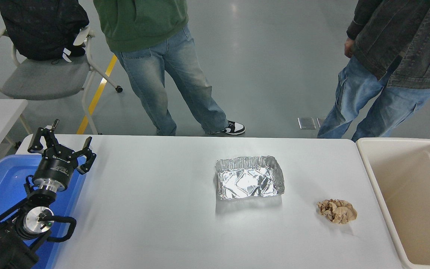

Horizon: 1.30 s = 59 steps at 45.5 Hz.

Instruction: Clean the table surface

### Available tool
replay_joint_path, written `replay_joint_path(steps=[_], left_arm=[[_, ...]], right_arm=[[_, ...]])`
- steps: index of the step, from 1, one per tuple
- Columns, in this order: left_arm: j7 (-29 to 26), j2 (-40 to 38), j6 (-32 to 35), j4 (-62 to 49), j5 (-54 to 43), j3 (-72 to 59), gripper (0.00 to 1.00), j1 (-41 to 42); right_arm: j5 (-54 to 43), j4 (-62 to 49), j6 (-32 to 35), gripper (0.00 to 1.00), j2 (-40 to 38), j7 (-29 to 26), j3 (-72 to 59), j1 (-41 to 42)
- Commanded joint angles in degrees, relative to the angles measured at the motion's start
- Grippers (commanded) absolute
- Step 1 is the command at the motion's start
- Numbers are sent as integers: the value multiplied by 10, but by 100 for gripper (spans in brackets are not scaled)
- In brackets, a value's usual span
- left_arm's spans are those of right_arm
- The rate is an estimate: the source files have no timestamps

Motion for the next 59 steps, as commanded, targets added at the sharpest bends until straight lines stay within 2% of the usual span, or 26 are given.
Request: replay_joint_path(steps=[1,9,15,23,28,37,44,52,59], left_arm=[[0,0,0,0,0,0,99,0],[0,0,0,0,0,0,99,0],[0,0,0,0,0,0,99,0],[0,0,0,0,0,0,99,0],[0,0,0,0,0,0,99,0],[0,0,0,0,0,0,99,0],[0,0,0,0,0,0,99,0],[0,0,0,0,0,0,99,0],[0,0,0,0,0,0,99,0]], right_arm=[[118,-1,37,98,-6,0,3,22],[122,0,41,98,-6,0,22,34],[123,23,78,98,-29,2,93,40],[121,165,87,98,-71,9,300,36],[113,255,89,98,-64,9,434,9],[122,382,90,98,-60,9,575,-47],[122,379,88,98,-3,10,604,-49],[123,371,92,98,10,9,619,-50],[160,371,130,98,33,10,638,-55]])
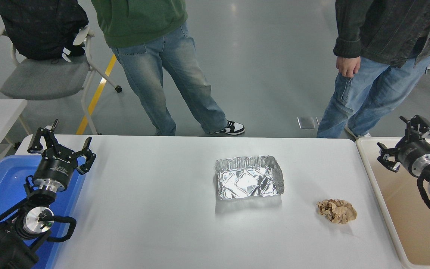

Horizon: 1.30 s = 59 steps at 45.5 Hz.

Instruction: Clean the table surface

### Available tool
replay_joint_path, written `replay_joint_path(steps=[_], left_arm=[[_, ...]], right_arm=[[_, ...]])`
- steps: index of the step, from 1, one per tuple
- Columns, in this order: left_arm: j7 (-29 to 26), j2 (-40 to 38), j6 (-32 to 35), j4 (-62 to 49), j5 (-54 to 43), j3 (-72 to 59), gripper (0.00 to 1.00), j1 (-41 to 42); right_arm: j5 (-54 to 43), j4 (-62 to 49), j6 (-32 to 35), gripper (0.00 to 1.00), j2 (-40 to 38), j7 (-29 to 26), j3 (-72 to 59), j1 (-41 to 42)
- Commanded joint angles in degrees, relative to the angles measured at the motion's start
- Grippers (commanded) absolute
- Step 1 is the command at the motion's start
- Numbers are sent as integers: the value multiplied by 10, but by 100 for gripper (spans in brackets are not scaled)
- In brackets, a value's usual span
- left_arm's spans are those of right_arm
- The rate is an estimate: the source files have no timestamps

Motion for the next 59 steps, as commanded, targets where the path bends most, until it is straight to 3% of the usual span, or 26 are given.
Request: replay_joint_path(steps=[1,26,43,59], left_arm=[[0,0,0,0,0,0,99,0],[0,0,0,0,0,0,99,0],[0,0,0,0,0,0,99,0],[0,0,0,0,0,0,99,0]], right_arm=[[42,12,41,98,31,2,48,-13],[49,39,65,98,45,34,45,-19],[-14,131,41,98,4,22,-81,14],[-147,186,13,98,-15,2,-185,66]])
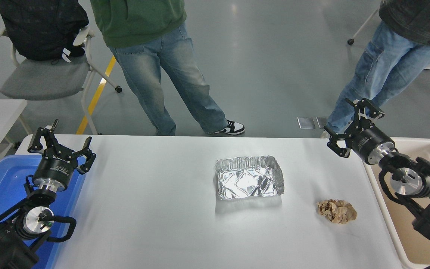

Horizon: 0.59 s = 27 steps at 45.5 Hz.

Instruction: Clean the table surface

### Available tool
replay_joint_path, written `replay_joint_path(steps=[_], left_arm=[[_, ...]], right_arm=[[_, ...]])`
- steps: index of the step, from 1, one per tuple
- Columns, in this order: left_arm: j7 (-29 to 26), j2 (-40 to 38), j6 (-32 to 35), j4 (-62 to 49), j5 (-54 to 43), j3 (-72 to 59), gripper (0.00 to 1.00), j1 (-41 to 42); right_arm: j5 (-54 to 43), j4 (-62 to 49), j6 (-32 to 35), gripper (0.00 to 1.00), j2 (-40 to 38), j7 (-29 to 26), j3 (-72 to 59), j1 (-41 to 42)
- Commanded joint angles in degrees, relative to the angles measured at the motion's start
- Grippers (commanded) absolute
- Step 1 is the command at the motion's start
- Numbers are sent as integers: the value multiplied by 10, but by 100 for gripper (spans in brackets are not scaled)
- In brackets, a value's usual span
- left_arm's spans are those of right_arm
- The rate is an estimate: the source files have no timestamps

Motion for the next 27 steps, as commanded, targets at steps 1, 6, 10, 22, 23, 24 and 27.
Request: replay_joint_path(steps=[1,6,10,22,23,24,27], left_arm=[[0,0,0,0,0,0,99,0],[0,0,0,0,0,0,99,0],[0,0,0,0,0,0,99,0],[0,0,0,0,0,0,99,0],[0,0,0,0,0,0,99,0],[0,0,0,0,0,0,99,0],[0,0,0,0,0,0,99,0]], right_arm=[[-91,34,-26,99,-10,-22,-83,40],[-107,59,-28,98,-15,-72,-109,55],[-108,95,-26,99,-31,-124,-109,61],[-252,157,-25,99,-45,-207,-110,80],[-273,157,-25,99,-45,-205,-111,79],[-300,157,-25,99,-44,-205,-112,80],[-402,157,-28,97,-41,-206,-120,85]])
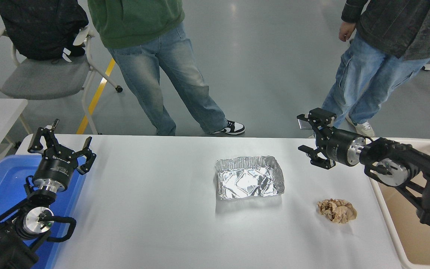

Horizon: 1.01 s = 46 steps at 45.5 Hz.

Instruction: Clean the table surface

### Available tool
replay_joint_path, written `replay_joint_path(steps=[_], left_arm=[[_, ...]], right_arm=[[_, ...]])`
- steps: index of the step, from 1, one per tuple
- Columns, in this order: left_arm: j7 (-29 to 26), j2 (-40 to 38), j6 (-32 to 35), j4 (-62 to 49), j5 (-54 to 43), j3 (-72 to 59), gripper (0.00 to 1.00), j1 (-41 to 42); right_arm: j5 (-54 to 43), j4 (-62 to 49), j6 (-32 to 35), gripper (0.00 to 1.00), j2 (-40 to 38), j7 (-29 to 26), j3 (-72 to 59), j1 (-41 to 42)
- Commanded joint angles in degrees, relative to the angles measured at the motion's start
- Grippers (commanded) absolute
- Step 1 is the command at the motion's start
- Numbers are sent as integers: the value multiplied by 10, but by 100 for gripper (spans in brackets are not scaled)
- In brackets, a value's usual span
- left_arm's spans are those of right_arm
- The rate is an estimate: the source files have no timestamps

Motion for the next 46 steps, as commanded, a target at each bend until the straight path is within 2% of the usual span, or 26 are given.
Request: replay_joint_path(steps=[1,4,22,30,32,36,41,46], left_arm=[[0,0,0,0,0,0,99,0],[0,0,0,0,0,0,99,0],[0,0,0,0,0,0,99,0],[0,0,0,0,0,0,99,0],[0,0,0,0,0,0,99,0],[0,0,0,0,0,0,99,0],[0,0,0,0,0,0,99,0],[0,0,0,0,0,0,99,0]], right_arm=[[-243,30,-7,97,0,-37,-21,19],[-308,27,-6,97,5,-37,-32,31],[-320,25,0,98,38,-20,-199,102],[-325,-4,0,98,72,77,-276,147],[-325,-46,0,98,95,123,-313,162],[-322,-102,0,98,129,177,-351,172],[-323,-150,0,98,154,214,-375,172],[-323,-180,-1,98,179,218,-404,172]])
